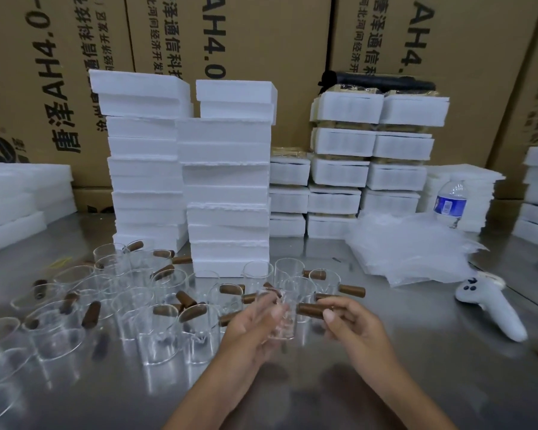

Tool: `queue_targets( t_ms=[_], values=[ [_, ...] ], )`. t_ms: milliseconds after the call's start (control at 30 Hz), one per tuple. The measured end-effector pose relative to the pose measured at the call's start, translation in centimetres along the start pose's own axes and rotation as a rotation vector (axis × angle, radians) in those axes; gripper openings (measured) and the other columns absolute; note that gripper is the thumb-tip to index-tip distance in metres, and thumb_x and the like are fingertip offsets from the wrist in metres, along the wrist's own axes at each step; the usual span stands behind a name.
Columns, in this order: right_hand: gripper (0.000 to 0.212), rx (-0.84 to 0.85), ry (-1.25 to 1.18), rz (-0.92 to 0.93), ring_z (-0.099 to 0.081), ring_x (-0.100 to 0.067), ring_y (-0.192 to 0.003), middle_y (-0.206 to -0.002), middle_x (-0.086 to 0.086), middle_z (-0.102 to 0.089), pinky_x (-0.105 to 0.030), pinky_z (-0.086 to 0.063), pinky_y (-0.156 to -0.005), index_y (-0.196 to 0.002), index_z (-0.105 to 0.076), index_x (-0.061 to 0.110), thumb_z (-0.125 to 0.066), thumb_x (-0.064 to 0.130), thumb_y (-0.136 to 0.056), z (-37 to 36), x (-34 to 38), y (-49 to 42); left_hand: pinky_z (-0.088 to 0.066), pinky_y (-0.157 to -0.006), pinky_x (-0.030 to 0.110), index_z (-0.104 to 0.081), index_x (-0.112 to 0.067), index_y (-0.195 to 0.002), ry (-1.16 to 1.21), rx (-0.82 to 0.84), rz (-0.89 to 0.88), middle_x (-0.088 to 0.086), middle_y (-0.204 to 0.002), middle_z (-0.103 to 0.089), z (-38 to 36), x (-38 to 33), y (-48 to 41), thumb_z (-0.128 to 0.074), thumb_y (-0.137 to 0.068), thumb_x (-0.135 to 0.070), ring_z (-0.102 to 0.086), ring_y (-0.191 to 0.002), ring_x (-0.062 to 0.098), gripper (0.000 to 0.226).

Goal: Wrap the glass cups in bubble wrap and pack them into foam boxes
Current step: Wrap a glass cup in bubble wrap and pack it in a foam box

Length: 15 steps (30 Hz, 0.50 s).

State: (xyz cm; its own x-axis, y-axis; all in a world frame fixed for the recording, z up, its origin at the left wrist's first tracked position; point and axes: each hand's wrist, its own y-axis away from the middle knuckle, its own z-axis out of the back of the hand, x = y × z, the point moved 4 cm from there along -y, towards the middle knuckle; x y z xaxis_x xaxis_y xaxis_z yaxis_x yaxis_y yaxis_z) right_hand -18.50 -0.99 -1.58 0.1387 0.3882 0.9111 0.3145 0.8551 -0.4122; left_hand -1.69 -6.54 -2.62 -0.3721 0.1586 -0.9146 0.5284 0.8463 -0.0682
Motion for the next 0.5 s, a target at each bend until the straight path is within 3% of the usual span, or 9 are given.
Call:
queue_targets(
  t_ms=[100,200,300,400,500],
  values=[
    [0.017,-0.017,-0.014,-0.018,-0.065,-0.019,-0.071,-0.08,-0.008,-0.071,-0.022,-0.053,-0.066,-0.091,-0.068,0.016,-0.06,0.002,-0.086,0.0,0.3,-0.1,-0.052,-0.088,0.031,-0.057,-0.013,-0.123,0.028,-0.018,-0.009,0.006,-0.119,-0.067,0.1,0.1,-0.2,-0.074,-0.06,-0.034,-0.062,-0.112,0.024,0.068],
    [0.018,-0.06,-0.013,-0.025,-0.062,-0.008,-0.062,-0.072,0.003,-0.071,-0.017,-0.051,-0.061,-0.088,-0.068,0.017,-0.057,0.002,-0.088,0.4,1.2,-0.7,-0.053,-0.086,0.034,-0.058,-0.017,-0.125,0.094,-0.021,-0.018,0.008,-0.12,-0.067,0.2,0.0,-0.3,-0.071,-0.067,-0.035,-0.063,-0.111,0.028,0.062],
    [0.018,-0.143,0.078,0.022,-0.063,-0.007,-0.066,-0.074,0.004,-0.069,-0.013,-0.05,-0.062,-0.088,-0.066,0.023,-0.058,0.007,-0.089,2.5,2.9,-2.5,-0.057,-0.079,0.033,-0.067,-0.027,-0.116,0.193,0.016,-0.011,0.008,-0.112,-0.07,-0.1,-0.2,-0.5,-0.083,-0.064,-0.04,-0.065,-0.107,0.035,0.056],
    [0.016,-0.223,0.372,0.052,-0.06,-0.013,-0.089,-0.096,0.005,-0.062,-0.014,-0.044,-0.07,-0.102,-0.059,0.025,-0.057,0.013,-0.091,5.3,4.0,-5.3,-0.057,-0.076,0.033,-0.067,-0.026,-0.116,0.25,0.001,-0.007,0.012,-0.108,-0.071,-0.1,-0.1,-0.7,-0.078,-0.069,-0.037,-0.066,-0.102,0.038,0.049],
    [0.054,-0.22,0.815,0.066,-0.044,-0.019,-0.121,-0.136,-0.001,-0.043,-0.031,-0.039,-0.096,-0.139,-0.032,0.02,-0.057,0.019,-0.092,8.1,3.9,-8.0,-0.058,-0.078,0.034,-0.061,-0.022,-0.121,0.247,0.004,-0.012,0.011,-0.107,-0.071,-0.1,0.1,-0.9,-0.075,-0.069,-0.035,-0.067,-0.1,0.037,0.055]
  ],
)
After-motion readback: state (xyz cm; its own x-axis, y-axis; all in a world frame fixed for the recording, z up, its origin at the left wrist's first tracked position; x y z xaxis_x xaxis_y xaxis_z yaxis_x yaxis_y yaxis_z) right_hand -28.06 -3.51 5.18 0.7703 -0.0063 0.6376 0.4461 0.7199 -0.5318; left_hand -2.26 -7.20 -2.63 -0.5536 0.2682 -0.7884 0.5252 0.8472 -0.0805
